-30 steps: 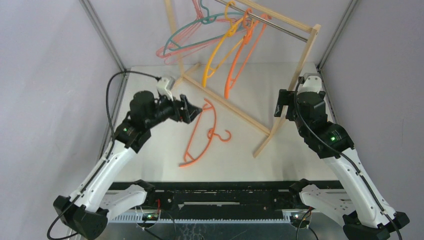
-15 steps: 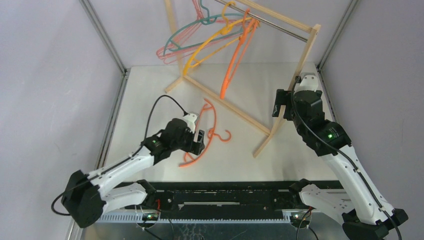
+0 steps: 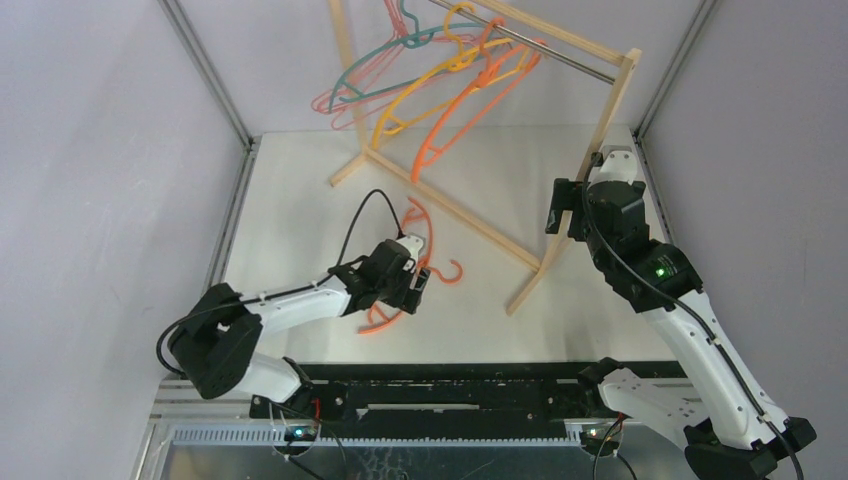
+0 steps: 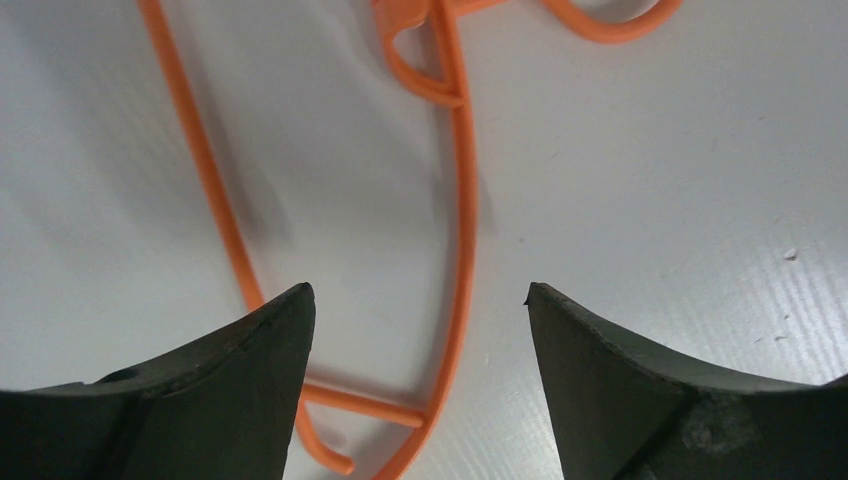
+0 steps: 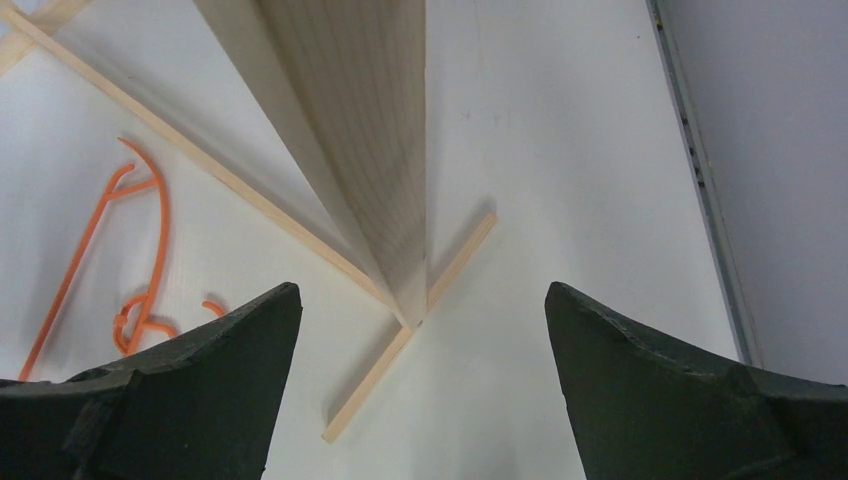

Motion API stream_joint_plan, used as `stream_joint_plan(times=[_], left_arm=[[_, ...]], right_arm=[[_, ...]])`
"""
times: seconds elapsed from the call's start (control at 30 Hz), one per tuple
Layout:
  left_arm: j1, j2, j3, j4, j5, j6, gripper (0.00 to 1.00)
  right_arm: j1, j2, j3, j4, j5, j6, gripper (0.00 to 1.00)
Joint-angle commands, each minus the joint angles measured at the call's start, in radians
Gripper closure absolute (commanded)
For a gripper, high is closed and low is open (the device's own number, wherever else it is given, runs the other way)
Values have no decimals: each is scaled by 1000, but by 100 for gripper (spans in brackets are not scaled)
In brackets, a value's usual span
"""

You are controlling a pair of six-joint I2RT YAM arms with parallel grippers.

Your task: Organize the hangers

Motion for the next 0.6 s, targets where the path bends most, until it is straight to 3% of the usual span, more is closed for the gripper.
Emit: stream_joint_plan(times=[0.0, 0.3, 0.57], left_arm=[[-20, 31, 42, 66, 4, 20, 20], [-49, 98, 10, 74, -6, 18, 26], [-53, 153, -6, 58, -38, -11, 49]], right_arm=[[-5, -11, 6, -4, 30, 14, 0], [-7, -2, 6, -8, 35, 16, 0], [-11, -13, -6, -6, 41, 13, 0]])
